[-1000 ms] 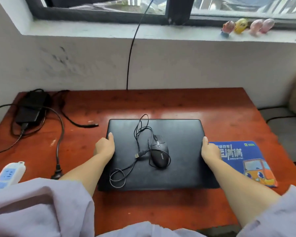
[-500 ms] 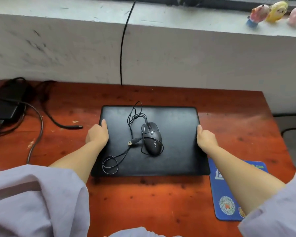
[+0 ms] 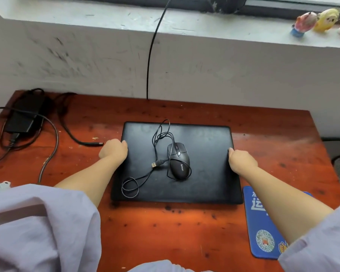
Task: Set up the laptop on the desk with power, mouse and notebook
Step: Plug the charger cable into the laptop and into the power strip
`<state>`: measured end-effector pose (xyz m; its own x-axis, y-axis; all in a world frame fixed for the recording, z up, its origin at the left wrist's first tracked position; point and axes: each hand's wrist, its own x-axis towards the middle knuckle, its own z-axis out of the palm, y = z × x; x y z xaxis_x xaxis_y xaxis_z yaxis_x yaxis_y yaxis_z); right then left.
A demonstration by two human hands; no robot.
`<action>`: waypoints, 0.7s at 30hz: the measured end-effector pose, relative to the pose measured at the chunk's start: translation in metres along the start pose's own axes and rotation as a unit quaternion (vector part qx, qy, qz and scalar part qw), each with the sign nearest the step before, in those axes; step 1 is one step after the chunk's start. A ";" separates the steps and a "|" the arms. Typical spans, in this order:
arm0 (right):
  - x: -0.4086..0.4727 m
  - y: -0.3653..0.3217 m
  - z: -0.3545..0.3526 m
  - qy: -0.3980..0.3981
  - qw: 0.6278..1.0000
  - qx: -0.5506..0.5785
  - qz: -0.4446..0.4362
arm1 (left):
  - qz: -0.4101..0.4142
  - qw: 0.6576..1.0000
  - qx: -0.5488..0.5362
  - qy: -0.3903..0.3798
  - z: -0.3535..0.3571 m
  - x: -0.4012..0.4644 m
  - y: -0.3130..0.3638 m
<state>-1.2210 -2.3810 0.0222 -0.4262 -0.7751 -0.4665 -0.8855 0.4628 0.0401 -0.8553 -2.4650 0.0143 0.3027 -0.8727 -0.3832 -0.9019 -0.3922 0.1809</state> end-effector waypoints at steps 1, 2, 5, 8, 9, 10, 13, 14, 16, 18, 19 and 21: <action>-0.002 -0.002 -0.004 0.001 1.000 -0.009 0.004 | 0.008 1.000 -0.013 -0.015 -0.001 0.001 -0.002; -0.004 -0.005 -0.007 0.011 1.000 -0.003 0.014 | 0.018 0.999 -0.027 -0.029 -0.002 0.000 -0.004; -0.008 -0.021 -0.022 0.087 0.995 0.042 0.026 | 0.034 0.996 -0.061 -0.056 -0.002 -0.011 -0.012; -0.012 -0.056 -0.044 0.177 0.978 0.090 -0.056 | 0.058 0.993 -0.076 -0.068 -0.004 -0.024 -0.024; -0.015 -0.072 -0.051 0.197 0.970 0.109 -0.089 | 0.071 0.992 -0.079 -0.071 -0.005 -0.028 -0.030; -0.019 -0.090 -0.057 0.212 0.962 0.126 -0.118 | 0.086 0.990 -0.083 -0.073 -0.006 -0.031 -0.036; -0.038 -0.143 -0.067 0.242 0.939 0.157 -0.188 | 0.130 0.986 -0.080 -0.064 -0.011 -0.031 -0.053; -0.045 -0.160 -0.067 0.249 0.932 0.158 -0.211 | 0.142 0.985 -0.078 -0.055 -0.015 -0.028 -0.058; -0.058 -0.193 -0.061 0.258 0.920 0.149 -0.253 | 0.165 0.983 -0.075 -0.036 -0.022 -0.020 -0.067; -0.066 -0.222 -0.052 0.262 0.914 0.134 -0.281 | 0.191 0.979 -0.063 -0.023 -0.029 -0.008 -0.076; -0.068 -0.233 -0.047 0.258 0.913 0.129 -0.289 | 0.209 0.977 -0.050 -0.013 -0.032 -0.002 -0.079; -0.069 -0.256 -0.036 0.241 0.914 0.141 -0.293 | 0.253 0.967 -0.001 0.020 -0.039 0.015 -0.089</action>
<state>-0.9721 -2.4615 0.0763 0.0148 -0.9936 0.1119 -0.9341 -0.0537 -0.3528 -0.7585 -2.4544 0.0274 -0.1654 -0.9635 -0.2107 -0.9374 0.0872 0.3373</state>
